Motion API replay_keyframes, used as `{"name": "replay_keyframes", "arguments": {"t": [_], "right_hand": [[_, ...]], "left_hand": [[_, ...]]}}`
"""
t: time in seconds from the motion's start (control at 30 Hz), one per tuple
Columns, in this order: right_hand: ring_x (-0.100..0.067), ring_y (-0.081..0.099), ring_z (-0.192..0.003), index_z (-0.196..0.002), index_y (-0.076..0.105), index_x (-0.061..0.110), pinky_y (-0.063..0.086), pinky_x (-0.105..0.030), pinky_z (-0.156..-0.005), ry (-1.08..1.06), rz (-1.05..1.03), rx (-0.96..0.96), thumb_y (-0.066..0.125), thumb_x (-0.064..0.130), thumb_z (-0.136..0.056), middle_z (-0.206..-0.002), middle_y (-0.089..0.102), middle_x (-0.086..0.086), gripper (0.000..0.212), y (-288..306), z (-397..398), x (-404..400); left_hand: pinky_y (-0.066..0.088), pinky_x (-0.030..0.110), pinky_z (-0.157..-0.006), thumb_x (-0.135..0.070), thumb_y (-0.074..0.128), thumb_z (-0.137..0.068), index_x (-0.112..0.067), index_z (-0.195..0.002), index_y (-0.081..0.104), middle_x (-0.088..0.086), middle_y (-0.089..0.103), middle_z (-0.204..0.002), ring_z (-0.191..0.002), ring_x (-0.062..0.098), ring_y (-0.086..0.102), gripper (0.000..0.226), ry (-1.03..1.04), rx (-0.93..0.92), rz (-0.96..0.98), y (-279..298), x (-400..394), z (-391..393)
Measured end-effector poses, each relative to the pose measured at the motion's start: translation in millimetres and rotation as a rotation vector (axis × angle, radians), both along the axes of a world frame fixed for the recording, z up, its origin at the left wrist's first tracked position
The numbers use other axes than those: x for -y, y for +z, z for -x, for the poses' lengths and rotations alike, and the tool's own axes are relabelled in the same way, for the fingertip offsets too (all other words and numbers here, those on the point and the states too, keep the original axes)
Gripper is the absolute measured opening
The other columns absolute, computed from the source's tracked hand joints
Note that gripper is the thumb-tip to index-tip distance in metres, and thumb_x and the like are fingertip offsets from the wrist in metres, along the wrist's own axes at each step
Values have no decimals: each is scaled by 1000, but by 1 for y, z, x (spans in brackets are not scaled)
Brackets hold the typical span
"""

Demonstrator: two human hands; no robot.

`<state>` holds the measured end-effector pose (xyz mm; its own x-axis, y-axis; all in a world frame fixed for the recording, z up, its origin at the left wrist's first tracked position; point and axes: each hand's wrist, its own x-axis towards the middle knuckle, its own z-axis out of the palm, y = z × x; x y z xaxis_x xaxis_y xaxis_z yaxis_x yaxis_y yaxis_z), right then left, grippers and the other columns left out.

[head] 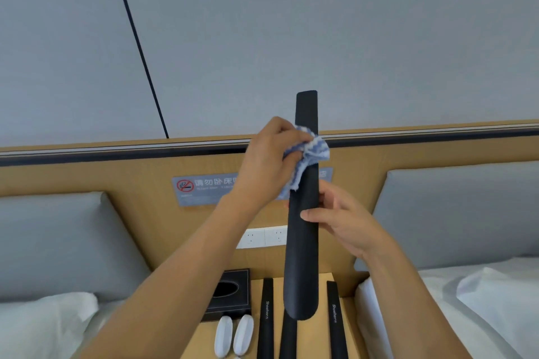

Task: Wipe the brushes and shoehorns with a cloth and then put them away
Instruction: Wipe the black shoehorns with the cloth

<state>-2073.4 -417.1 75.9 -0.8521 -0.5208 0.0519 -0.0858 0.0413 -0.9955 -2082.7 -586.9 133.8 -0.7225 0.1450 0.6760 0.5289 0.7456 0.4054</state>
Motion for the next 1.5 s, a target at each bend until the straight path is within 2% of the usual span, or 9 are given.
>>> {"name": "replay_keyframes", "arguments": {"t": [0.27, 0.47, 0.63, 0.77, 0.87, 1.03, 1.2, 1.33, 1.5], "right_hand": [[-27, 67, -100, -119, 64, 12, 60, -39, -85, -67, 60, 352, 52, 8, -101, -107, 74, -7, 22, -86, -16, -19], [-25, 71, -107, -128, 60, 16, 59, -39, -86, -159, 3, 477, 57, 14, -100, -116, 74, -8, 28, -153, -28, -47], [-21, 74, -92, -116, 61, 18, 60, -29, -72, -313, -215, 598, 80, 18, -84, -111, 71, -13, 37, -205, -28, -55], [-22, 69, -94, -105, 56, 20, 61, -30, -64, -370, -468, 679, 86, 16, -77, -108, 63, -9, 42, -258, -21, -48], [-19, 67, -89, -97, 51, 25, 62, -29, -59, -357, -581, 742, 86, 15, -76, -101, 61, -3, 42, -300, -18, -41], [-22, 70, -88, -105, 49, 19, 63, -32, -65, -319, -815, 749, 86, 23, -77, -106, 64, -9, 47, -378, -12, -20], [-21, 69, -78, -115, 54, 12, 64, -38, -71, -340, -1026, 703, 87, 34, -75, -107, 65, -10, 56, -435, 5, 0], [-30, 69, -101, -120, 54, 13, 62, -44, -81, -397, -1116, 660, 89, 37, -72, -115, 66, -11, 64, -465, 22, 8], [-31, 66, -110, -123, 51, 11, 56, -37, -82, -409, -1188, 582, 86, 42, -74, -118, 66, -11, 67, -483, 35, 13]], "left_hand": [[39, 21, -77, 2, 61, -87, -11, -107, 72, 7, 59, -115, -98, 22, 59, 26, -102, 333, 218, -88, -15, -12], [35, 13, -76, 3, 59, -88, -10, -108, 72, 9, 59, -115, -98, 19, 57, 27, 17, 456, 129, -151, -2, -22], [34, 11, -77, 4, 59, -88, -8, -110, 68, 10, 59, -115, -91, 18, 57, 27, 154, 530, -1, -187, 3, -28], [33, 3, -69, 3, 61, -87, -8, -107, 64, 9, 59, -112, -86, 9, 51, 23, 240, 589, -70, -214, 4, -35], [38, 10, -73, 2, 61, -87, -10, -105, 63, 7, 60, -109, -88, 11, 53, 22, 281, 660, -133, -239, 6, -42], [45, 16, -76, 0, 65, -86, -11, -104, 63, 4, 61, -105, -88, 10, 55, 20, 346, 714, -190, -290, 20, -53], [40, 3, -72, 0, 65, -85, -11, -101, 63, 2, 61, -104, -89, 8, 55, 20, 391, 767, -169, -327, 34, -45], [41, 5, -74, 1, 65, -82, -9, -100, 64, 3, 62, -103, -88, 8, 57, 21, 386, 768, -149, -345, 41, -41], [40, 4, -73, 1, 64, -82, -9, -99, 64, 5, 63, -101, -88, 10, 57, 19, 406, 779, -146, -355, 45, -38]]}}
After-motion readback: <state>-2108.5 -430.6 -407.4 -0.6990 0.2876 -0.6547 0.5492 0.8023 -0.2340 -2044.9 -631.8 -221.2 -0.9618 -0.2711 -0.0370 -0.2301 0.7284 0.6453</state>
